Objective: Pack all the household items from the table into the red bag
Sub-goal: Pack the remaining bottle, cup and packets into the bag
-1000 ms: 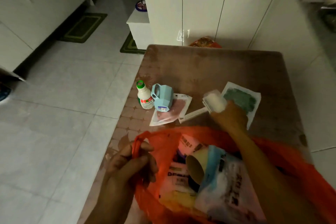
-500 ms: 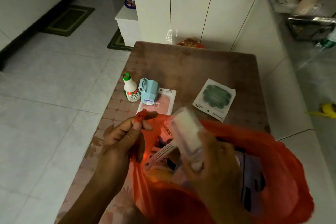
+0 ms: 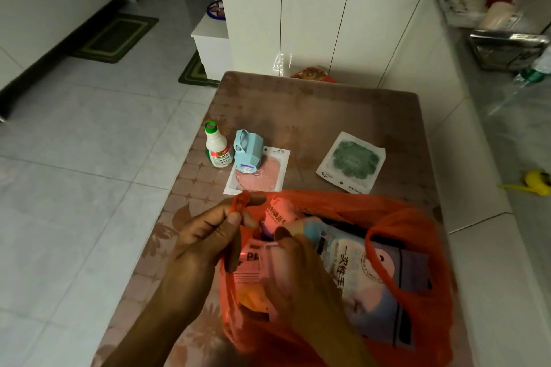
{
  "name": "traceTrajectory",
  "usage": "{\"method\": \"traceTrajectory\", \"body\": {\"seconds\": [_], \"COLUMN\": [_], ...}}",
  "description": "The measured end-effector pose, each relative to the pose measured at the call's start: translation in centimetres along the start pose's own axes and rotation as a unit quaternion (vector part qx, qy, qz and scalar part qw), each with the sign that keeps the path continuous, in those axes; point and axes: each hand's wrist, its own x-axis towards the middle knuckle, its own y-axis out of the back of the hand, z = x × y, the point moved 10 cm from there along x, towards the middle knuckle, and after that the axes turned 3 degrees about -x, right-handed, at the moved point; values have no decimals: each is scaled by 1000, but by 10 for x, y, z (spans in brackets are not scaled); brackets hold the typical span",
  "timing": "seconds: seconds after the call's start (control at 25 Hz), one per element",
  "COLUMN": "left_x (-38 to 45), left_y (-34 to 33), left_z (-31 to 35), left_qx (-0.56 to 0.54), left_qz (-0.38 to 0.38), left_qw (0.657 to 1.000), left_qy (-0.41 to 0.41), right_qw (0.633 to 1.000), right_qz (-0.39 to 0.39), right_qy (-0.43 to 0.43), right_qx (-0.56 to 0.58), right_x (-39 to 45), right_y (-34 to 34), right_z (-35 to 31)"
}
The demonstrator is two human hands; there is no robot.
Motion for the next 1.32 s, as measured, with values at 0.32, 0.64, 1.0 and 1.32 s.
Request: {"method": "traceTrajectory", "body": {"seconds": [0.32, 0.64, 1.0, 1.32], "left_x": [18, 36, 67, 65], "left_y": [-17, -18, -15, -4], "left_z": [-21, -42, -69, -60], "left_qx": [-72, -43, -51, -82], "left_qz": [-9, -5, 7, 41], "left_qw": [992, 984, 981, 981], "left_qy": [101, 170, 188, 172], "right_qw": [990, 846, 876, 752], "right_qz": [113, 84, 71, 211], "right_qy": [-86, -467, -458, -397], "right_qx": [27, 243, 131, 482], "right_x": [24, 151, 193, 165], "right_y": [84, 50, -7, 63], "right_z": [25, 276, 344, 301]}}
